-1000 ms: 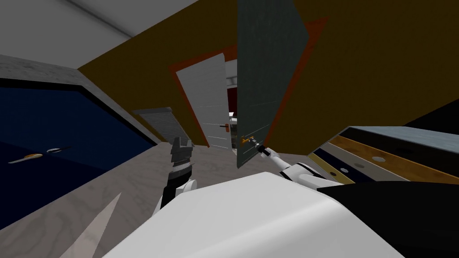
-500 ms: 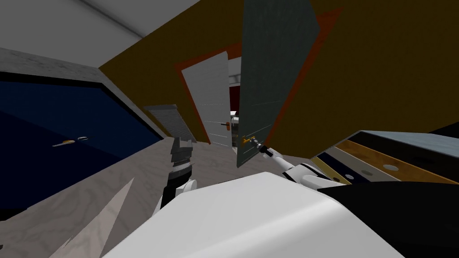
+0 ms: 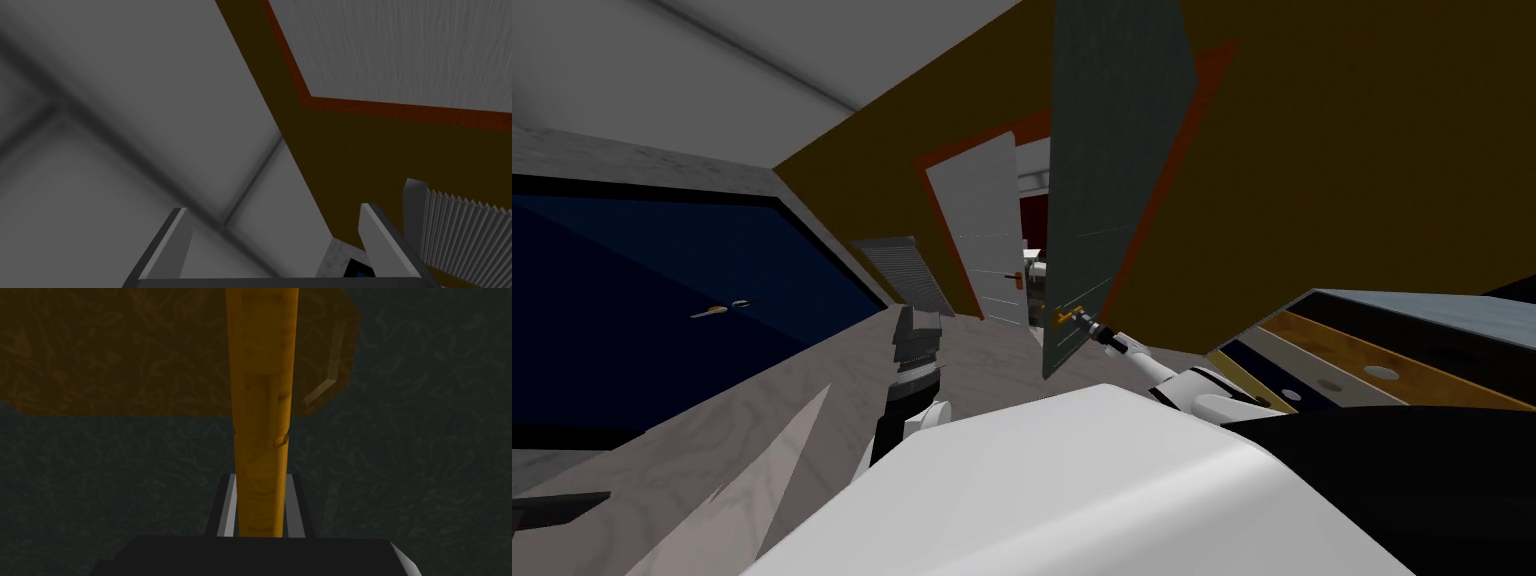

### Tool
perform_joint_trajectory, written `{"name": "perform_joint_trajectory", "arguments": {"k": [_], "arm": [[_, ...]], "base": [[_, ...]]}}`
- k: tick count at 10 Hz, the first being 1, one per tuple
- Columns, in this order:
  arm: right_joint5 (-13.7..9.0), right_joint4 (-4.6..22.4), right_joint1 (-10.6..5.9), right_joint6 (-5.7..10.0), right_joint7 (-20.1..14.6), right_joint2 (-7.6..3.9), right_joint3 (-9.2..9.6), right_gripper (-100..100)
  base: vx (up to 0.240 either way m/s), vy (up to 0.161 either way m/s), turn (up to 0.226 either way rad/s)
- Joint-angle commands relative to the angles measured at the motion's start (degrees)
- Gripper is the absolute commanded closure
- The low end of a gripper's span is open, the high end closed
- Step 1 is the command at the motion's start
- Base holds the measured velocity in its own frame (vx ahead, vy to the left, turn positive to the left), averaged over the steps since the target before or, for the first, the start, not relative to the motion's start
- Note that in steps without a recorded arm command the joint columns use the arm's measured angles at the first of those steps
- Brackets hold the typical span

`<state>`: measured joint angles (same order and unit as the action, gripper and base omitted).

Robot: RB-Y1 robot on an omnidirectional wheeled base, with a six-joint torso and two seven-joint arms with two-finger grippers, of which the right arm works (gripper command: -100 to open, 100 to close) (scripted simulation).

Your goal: Pull the door open

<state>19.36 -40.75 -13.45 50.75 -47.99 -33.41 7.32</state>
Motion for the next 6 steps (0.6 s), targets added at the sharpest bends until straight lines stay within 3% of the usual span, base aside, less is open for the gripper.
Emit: {"name": "perform_joint_trajectory", "arguments": {"k": [1, 3, 4, 6], "arm": [[0.31, 0.46, 0.07, 1.71, -0.41, -0.06, 0.3, 100], [0.56, 0.52, 0.41, 2.75, -0.9, -0.52, 0.4, 100], [0.36, 0.32, 0.26, 1.87, -0.76, -0.72, 0.04, 100], [0.57, 1.02, 0.46, 3.54, -1.11, -1.22, 0.22, 100]], "base": [[-0.088, -0.074, 0.071], [-0.074, -0.061, 0.068], [-0.027, -0.032, 0.013], [-0.123, -0.11, 0.147]]}}
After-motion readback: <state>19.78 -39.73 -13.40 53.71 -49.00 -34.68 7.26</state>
